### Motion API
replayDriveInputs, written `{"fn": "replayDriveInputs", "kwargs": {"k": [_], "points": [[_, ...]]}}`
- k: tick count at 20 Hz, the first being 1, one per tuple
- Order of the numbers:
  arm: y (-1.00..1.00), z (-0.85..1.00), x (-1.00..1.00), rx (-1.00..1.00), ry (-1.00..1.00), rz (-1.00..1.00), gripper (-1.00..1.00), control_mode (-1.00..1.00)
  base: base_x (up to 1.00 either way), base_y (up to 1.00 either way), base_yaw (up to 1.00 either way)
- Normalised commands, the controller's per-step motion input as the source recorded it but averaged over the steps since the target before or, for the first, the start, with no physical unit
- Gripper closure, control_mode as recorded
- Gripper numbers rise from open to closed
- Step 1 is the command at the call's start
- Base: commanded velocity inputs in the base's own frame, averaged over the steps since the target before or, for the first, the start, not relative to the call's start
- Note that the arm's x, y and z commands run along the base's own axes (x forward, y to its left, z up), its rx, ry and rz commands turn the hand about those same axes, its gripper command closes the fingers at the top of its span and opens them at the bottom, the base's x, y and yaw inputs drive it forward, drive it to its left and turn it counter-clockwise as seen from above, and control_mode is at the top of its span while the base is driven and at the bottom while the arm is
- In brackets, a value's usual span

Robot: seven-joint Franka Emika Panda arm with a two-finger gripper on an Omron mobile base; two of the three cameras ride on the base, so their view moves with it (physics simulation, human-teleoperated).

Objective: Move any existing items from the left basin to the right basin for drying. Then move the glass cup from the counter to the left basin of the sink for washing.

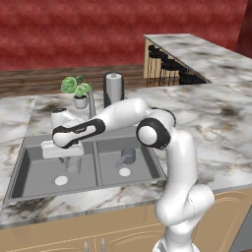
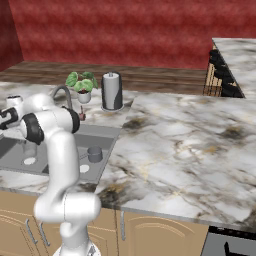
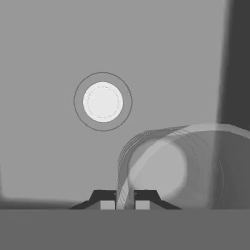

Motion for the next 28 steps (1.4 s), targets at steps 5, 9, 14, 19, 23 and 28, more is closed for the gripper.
{"fn": "replayDriveInputs", "kwargs": {"k": [5, 9, 14, 19, 23, 28], "points": [[0.23, -0.4, 0.13, -0.05, 0.01, 0.0, 1.0, -1.0, 0.0, 0.0, 0.0], [0.18, -0.35, 0.15, -0.03, 0.0, 0.0, 1.0, -1.0, 0.0, 0.0, 0.0], [0.15, -0.32, 0.18, 0.0, 0.02, 0.0, 1.0, -1.0, 0.0, 0.0, 0.0], [0.1, -0.34, 0.12, 0.0, 0.03, 0.0, 1.0, -1.0, 0.0, 0.0, 0.0], [0.03, -0.3, 0.05, 0.0, 0.01, 0.0, 1.0, -1.0, 0.0, 0.0, 0.0], [0.05, -0.15, 0.01, 0.0, 0.0, 0.0, 1.0, -1.0, 0.0, 0.0, 0.0]]}}
